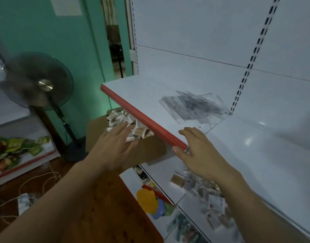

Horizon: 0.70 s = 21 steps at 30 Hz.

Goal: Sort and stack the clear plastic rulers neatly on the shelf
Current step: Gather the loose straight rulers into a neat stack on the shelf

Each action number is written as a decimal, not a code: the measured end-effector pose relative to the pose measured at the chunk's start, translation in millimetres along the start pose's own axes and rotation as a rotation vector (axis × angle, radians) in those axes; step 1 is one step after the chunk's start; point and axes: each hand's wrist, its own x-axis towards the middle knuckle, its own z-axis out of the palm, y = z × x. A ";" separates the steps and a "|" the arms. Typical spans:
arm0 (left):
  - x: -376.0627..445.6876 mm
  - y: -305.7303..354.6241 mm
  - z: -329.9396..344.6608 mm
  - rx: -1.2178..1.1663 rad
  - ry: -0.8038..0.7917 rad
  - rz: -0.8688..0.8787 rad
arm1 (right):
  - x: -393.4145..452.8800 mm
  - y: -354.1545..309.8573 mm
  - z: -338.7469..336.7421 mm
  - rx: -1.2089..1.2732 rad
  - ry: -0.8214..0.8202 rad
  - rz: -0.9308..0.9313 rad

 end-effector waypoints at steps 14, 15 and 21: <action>171.8 -38.6 67.3 -0.174 -0.060 0.316 | 110.6 41.2 9.8 0.086 0.263 0.302; 183.2 -35.5 71.2 -0.178 -0.053 0.362 | 112.5 43.1 9.6 0.084 0.311 0.340; 281.1 -38.7 71.3 -0.186 -0.128 0.562 | 140.4 37.7 18.0 -0.031 0.373 0.550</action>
